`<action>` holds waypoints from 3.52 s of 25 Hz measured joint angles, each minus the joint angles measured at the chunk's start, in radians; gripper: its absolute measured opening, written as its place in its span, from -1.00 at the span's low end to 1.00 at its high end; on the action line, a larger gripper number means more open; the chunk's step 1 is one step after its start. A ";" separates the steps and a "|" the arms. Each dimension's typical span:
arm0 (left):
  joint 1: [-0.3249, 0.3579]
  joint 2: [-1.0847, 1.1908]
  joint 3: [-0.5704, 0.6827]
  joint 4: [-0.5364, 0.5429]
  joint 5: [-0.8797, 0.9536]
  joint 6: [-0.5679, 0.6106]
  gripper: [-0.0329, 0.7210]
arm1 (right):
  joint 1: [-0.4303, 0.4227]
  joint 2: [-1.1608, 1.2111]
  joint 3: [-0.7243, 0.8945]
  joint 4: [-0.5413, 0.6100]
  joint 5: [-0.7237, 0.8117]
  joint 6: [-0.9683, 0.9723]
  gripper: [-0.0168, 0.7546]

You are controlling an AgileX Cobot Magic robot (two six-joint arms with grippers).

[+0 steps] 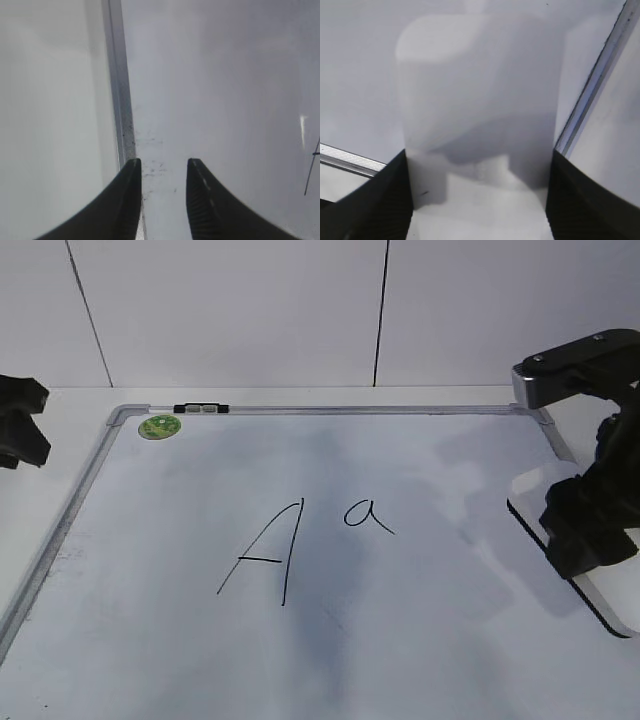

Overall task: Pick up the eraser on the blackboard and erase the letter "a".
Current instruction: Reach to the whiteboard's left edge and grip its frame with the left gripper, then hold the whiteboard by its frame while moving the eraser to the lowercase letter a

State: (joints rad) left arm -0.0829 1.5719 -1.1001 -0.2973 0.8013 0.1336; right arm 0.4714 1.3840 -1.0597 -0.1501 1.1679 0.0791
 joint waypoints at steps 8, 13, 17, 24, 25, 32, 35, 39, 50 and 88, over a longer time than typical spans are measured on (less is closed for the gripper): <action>0.000 0.053 0.000 0.000 0.016 0.000 -0.29 | 0.000 0.000 0.000 0.000 0.000 0.000 0.42; 0.000 0.079 -0.002 0.006 0.016 0.000 -0.28 | 0.000 0.000 0.000 0.000 0.000 0.000 0.42; 0.000 0.131 -0.009 0.009 0.016 0.000 -0.22 | 0.000 0.000 0.000 0.000 0.000 0.000 0.42; 0.002 0.224 -0.009 0.039 0.011 -0.014 -0.18 | 0.000 0.000 0.000 0.000 0.000 0.000 0.42; 0.007 0.232 -0.009 0.040 0.010 -0.025 -0.18 | 0.000 0.000 0.000 0.000 0.000 0.000 0.42; 0.059 0.237 -0.013 0.047 -0.012 -0.054 -0.18 | 0.000 0.000 0.000 0.000 0.002 0.000 0.42; 0.060 0.239 -0.013 0.048 -0.011 -0.054 -0.18 | 0.000 0.000 0.000 0.000 0.002 0.000 0.42; 0.060 0.262 -0.013 0.048 -0.011 -0.054 -0.18 | 0.000 0.000 0.000 0.000 0.002 0.000 0.42; 0.060 0.322 -0.092 0.048 0.057 -0.054 -0.19 | 0.000 0.000 0.000 0.000 0.002 0.000 0.42; 0.060 0.354 -0.099 0.048 0.079 -0.054 -0.45 | 0.000 0.000 0.000 0.000 0.002 -0.002 0.42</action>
State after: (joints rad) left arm -0.0233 1.9264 -1.1992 -0.2491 0.8806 0.0799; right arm 0.4714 1.3840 -1.0597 -0.1501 1.1697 0.0775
